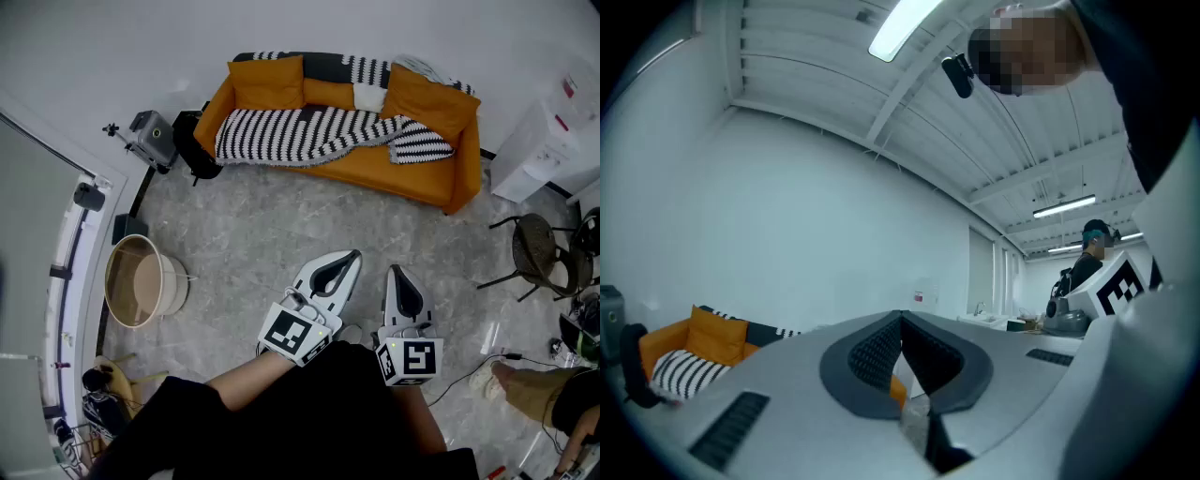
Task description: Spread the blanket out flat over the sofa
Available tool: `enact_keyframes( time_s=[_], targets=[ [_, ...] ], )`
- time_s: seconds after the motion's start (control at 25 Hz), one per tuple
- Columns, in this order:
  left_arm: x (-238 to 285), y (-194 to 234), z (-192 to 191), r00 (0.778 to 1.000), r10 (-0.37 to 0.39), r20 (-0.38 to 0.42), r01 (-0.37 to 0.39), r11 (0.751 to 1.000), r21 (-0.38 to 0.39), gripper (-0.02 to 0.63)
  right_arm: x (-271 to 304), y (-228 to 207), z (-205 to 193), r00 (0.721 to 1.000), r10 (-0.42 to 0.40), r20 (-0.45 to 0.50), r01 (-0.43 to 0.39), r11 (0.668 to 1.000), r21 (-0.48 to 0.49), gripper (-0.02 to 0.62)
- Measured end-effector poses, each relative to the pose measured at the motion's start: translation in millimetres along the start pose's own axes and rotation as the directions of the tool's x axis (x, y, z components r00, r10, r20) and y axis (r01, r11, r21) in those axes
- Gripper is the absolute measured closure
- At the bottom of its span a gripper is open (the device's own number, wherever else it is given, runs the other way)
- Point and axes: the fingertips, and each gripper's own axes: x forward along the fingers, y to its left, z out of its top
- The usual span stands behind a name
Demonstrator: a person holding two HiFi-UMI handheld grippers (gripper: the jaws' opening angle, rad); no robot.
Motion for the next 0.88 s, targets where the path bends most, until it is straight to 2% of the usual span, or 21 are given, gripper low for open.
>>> enact_keyframes(
  time_s=[0.12, 0.32, 0.44, 0.68, 0.88],
  targets=[
    [8, -13, -5, 1.0, 0.004, 0.005, -0.004, 1.0, -0.007, 0.6, -8, -12, 3, 0.999, 0.014, 0.029, -0.014, 1.0, 0.006, 0.558],
    [19, -11, -11, 1.0, 0.002, -0.015, -0.002, 1.0, -0.009, 0.6, -10, -31, 9, 0.996, 0.046, 0.075, -0.053, 0.995, 0.09, 0.557],
    [27, 0, -17, 1.0, 0.007, -0.028, -0.006, 1.0, 0.004, 0.6, -7, -47, 7, 0.997, 0.02, 0.08, -0.027, 0.996, 0.08, 0.557],
    [68, 18, -33, 0.997, -0.048, -0.052, 0.048, 0.999, -0.014, 0.6, 14, -75, -6, 0.998, -0.009, 0.055, 0.001, 0.99, 0.143, 0.557],
    [128, 51, -47, 0.992, -0.102, -0.068, 0.097, 0.993, -0.068, 0.6, 64, -112, -14, 0.998, -0.053, 0.015, 0.05, 0.985, 0.166, 0.555]
  ],
)
